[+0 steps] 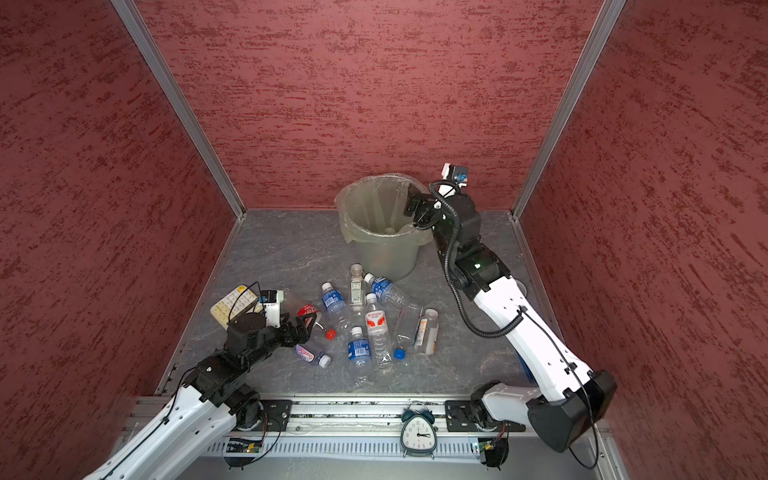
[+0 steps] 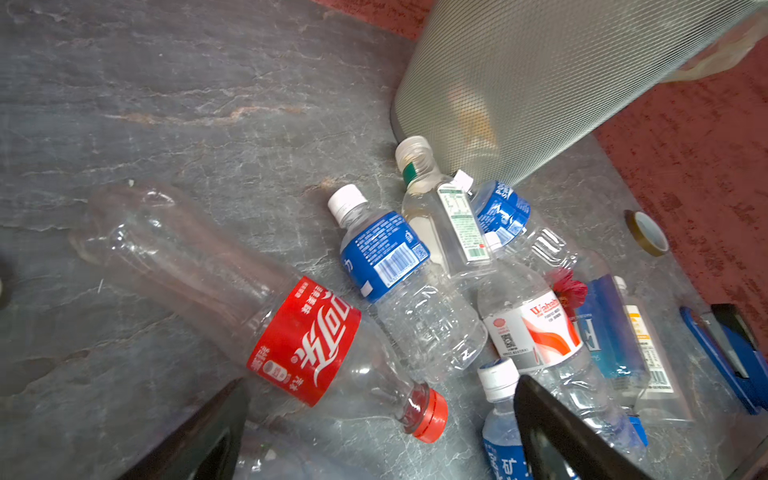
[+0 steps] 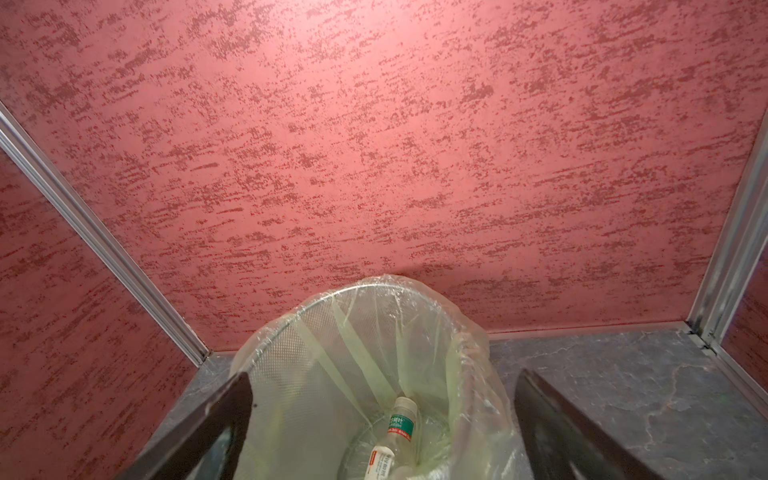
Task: Throw the plastic bottles in the bin
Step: 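Withdraw the right gripper from the bin back toward the bottles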
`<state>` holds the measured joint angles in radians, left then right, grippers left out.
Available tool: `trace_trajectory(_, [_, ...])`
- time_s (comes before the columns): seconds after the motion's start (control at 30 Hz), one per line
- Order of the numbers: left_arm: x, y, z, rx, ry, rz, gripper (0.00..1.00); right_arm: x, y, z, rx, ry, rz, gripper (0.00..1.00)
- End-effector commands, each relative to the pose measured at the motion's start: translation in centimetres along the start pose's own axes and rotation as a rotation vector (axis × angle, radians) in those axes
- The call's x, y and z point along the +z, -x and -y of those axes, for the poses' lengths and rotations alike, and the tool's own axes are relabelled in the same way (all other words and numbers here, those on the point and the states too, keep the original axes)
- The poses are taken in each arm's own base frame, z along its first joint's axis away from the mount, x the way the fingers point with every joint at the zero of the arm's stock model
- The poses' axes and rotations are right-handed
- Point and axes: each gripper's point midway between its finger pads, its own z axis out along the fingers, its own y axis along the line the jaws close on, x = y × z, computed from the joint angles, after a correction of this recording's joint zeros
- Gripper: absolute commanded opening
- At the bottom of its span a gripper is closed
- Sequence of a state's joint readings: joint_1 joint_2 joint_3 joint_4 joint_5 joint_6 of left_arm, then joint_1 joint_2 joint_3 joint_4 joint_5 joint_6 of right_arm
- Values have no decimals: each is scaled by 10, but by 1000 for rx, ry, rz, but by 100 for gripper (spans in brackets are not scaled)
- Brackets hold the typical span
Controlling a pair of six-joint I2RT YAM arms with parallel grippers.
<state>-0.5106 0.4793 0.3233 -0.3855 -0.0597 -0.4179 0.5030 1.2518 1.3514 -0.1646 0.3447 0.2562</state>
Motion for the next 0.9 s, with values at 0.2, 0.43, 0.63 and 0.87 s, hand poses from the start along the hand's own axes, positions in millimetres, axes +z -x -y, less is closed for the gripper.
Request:
trace_trajectory(0.2, [-3,26,1,-113,77,6,100,-31,-97,32,4,-7,-182,99])
trace_trajectory(0.43, [-14,33,5,-166,105,-43,97,-52,-155,52,16,-30,-321,98])
trace_trajectory(0.63, [-22,22,10,-173,102,-92,91,-64,-195,58,-11,-40,-436,95])
trace_trajectory(0.87, [-26,4,36,-116,62,-155,85,-78,-227,70,-18,-80,-520,93])
